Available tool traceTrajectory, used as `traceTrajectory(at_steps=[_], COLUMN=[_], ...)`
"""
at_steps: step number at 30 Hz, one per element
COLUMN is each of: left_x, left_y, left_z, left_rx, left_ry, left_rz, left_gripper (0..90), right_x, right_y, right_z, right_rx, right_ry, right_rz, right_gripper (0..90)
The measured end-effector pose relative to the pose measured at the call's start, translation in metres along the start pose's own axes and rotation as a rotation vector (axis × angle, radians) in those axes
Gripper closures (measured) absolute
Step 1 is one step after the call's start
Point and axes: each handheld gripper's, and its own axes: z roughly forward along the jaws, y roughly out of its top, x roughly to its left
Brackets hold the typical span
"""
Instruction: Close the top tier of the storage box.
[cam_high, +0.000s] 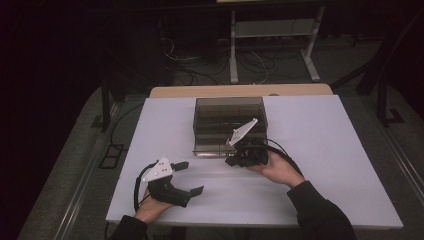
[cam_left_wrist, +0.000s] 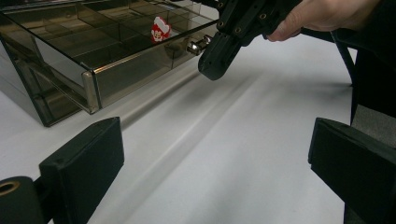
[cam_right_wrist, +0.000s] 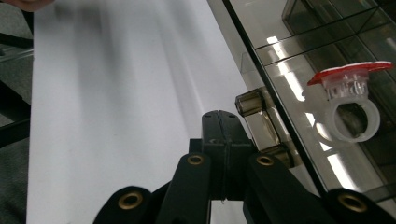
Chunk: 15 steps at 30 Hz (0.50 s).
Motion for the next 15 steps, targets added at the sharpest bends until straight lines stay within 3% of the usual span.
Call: traceTrajectory(at_steps=[15], left_x=[0.0], left_y=[0.0001], left_z=[-0.0001], left_rx=[-0.002], left_ry=[-0.001], left_rz=[0.0], left_gripper=[2.8], right_x=[-0.0053], right_y=[0.002], right_z=[-0.0003], right_rx=[-0.009], right_ry=[-0.012], right_rz=[0.011], right_gripper=[89.1])
